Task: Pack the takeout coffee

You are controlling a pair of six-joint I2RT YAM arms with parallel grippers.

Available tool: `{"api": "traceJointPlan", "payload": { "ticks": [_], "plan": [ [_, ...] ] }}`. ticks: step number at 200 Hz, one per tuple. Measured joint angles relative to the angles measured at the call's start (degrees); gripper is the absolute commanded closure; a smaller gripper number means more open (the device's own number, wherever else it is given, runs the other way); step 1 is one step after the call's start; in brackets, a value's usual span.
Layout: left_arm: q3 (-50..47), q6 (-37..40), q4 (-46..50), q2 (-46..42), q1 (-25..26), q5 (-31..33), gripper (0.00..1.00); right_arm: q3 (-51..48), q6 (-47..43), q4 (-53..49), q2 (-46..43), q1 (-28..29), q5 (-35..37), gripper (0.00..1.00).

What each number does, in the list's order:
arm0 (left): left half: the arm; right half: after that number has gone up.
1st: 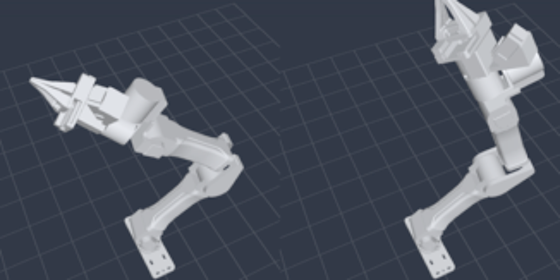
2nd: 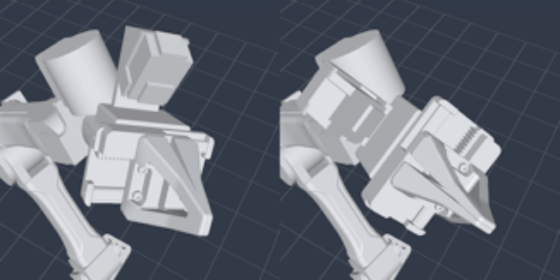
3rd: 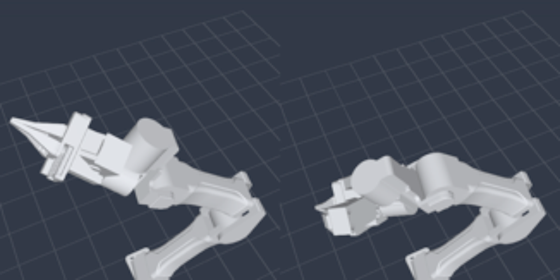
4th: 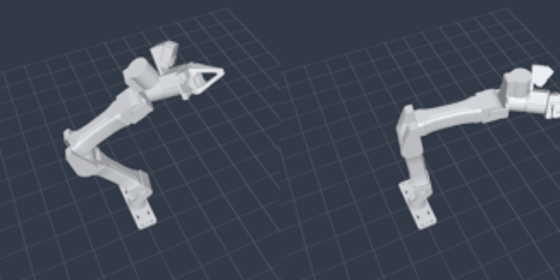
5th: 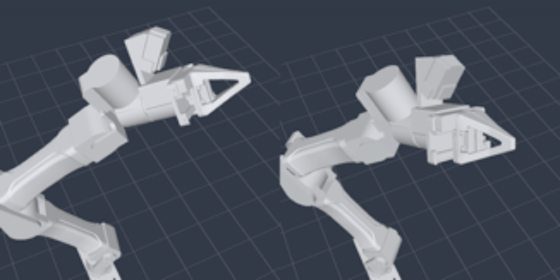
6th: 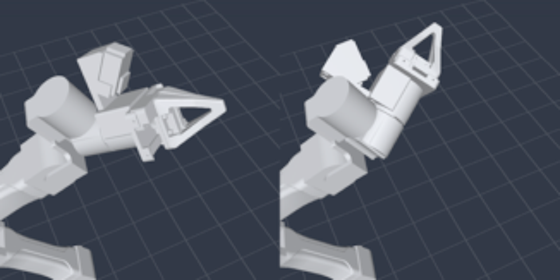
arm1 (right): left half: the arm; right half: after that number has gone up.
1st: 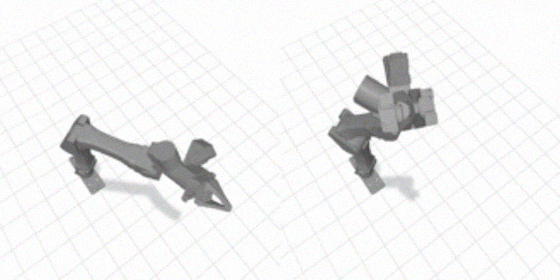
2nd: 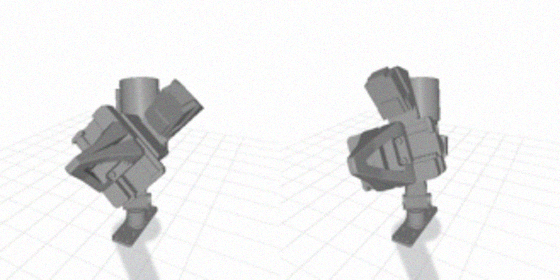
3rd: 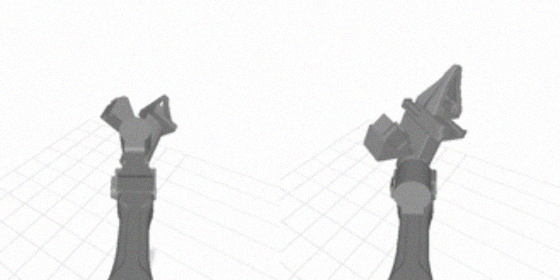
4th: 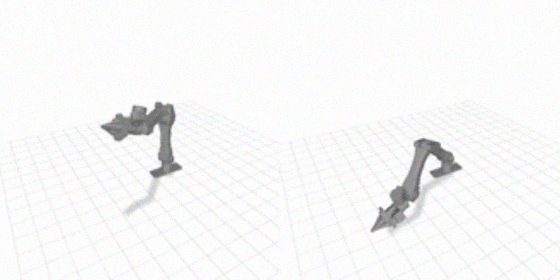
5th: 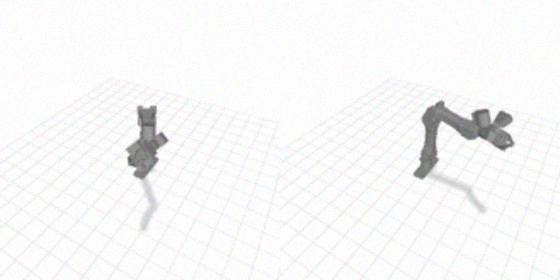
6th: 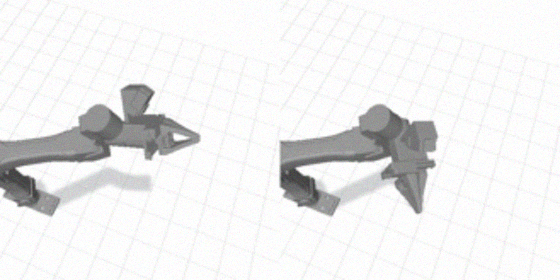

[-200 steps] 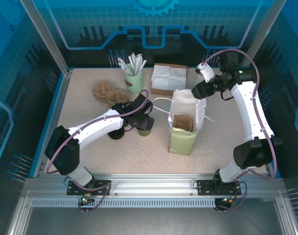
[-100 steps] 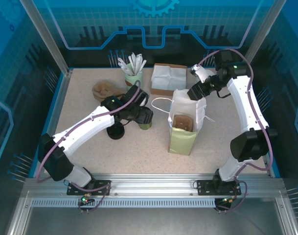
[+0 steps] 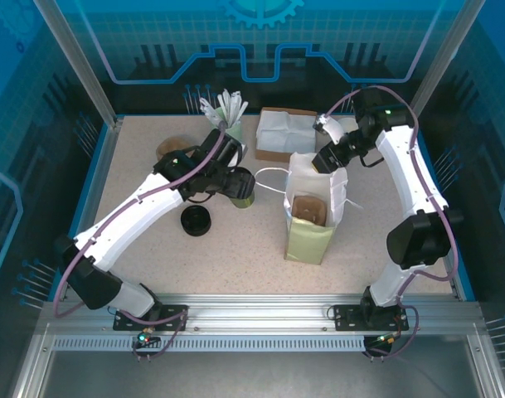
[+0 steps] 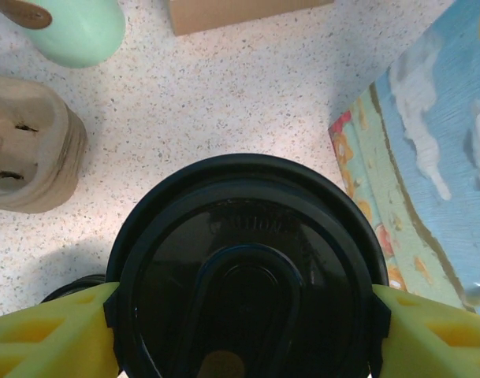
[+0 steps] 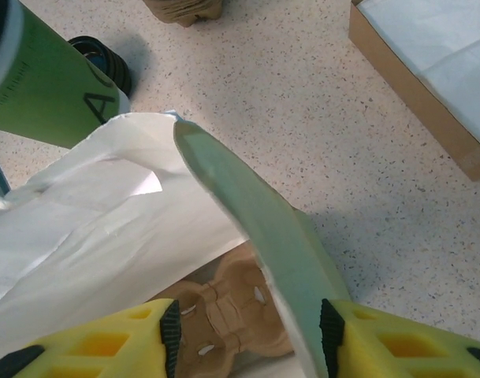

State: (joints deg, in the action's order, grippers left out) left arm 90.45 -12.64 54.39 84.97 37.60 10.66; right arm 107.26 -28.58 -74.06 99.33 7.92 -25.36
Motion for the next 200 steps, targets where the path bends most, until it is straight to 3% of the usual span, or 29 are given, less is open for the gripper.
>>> {"api": "traceJointPlan", "payload": {
  "ticks": [50, 107, 159, 200],
  "plan": [
    [8.2, 2.1, 4.3, 0.0, 0.0, 0.0, 0.25, -2.6, -0.2, 3.5, -1.7, 1.4, 2.8, 0.67],
    [19.0, 3.5, 10.3, 0.9, -1.0, 0.0, 0.25, -2.1, 0.1, 7.5, -2.0, 3.8, 6.5, 1.00],
    [25.0, 3.8, 14.7, 2.1, -1.6, 0.0, 0.25, -0.7, 3.6, 11.2, -2.0, 3.8, 7.8, 1.00],
    [39.3, 3.6, 20.3, 7.8, -1.6, -1.1, 0.25, 7.0, 9.3, 11.3, -0.6, 6.2, 9.6, 1.00]
  ]
}}
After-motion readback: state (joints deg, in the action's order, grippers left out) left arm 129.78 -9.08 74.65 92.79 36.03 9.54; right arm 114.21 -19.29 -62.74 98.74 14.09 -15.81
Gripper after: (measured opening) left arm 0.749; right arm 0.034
